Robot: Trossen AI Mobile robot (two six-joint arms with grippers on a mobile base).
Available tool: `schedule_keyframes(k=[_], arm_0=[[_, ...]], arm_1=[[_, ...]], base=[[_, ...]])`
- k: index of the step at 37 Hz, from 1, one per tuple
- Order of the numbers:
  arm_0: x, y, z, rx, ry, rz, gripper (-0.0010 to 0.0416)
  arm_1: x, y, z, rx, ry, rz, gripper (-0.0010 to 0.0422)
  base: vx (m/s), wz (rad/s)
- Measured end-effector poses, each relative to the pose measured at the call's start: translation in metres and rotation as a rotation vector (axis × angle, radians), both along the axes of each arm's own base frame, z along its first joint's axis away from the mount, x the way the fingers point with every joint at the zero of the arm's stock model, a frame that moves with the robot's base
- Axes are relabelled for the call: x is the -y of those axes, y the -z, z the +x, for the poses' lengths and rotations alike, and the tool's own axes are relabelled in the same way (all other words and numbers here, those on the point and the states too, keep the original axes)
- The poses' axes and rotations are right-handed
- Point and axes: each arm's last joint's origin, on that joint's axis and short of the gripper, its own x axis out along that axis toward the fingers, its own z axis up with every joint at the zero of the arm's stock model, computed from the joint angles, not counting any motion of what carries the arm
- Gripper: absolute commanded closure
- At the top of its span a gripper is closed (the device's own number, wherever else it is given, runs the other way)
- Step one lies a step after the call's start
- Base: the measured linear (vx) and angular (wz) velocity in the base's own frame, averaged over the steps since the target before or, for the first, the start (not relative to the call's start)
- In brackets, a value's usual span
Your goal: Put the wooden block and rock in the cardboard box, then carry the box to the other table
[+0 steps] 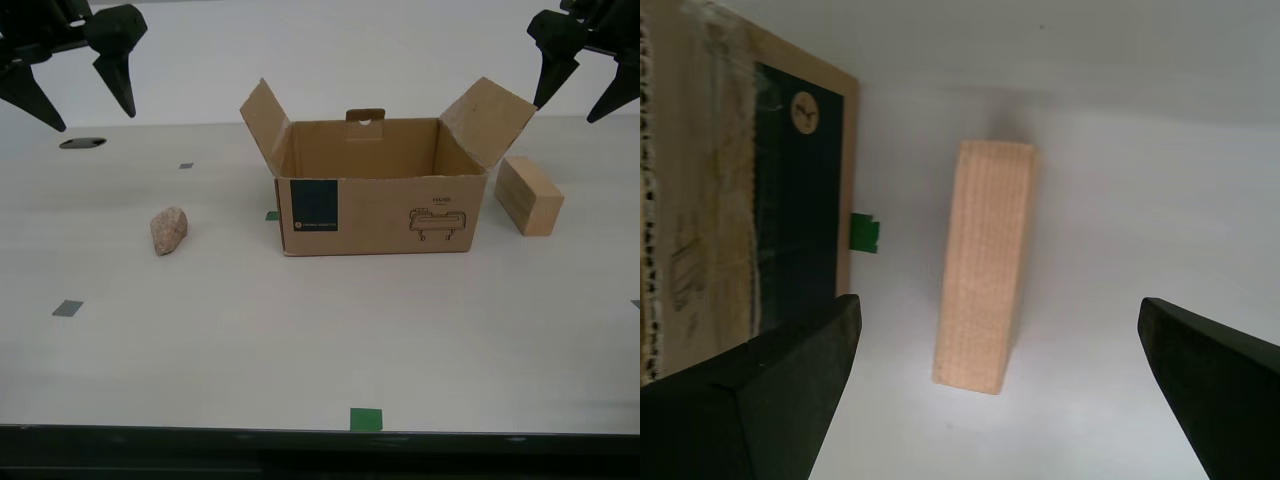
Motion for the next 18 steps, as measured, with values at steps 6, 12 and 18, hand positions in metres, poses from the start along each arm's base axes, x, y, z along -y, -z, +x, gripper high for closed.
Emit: schedule_keyframes(k=[6, 12, 18], arm_0=[[-0.001, 0.000, 0.000, 0.006, -0.006, 0.018, 0.0019], [-0.002, 0.000, 0.001, 0.017, -0.010, 0.018, 0.0019], [-0.004, 0.000, 0.002, 0.021, -0.015, 0.018, 0.0019]], arm_1=[[0.001, 0.016, 0.010, -0.026, 0.011, 0.006, 0.0012], [0.002, 0.031, 0.018, -0.046, 0.030, 0.013, 0.0012], [0.003, 0.044, 0.024, -0.077, 0.031, 0.016, 0.0012]], base=[[0.000, 0.000], [0.000, 0.000], [0.000, 0.000]])
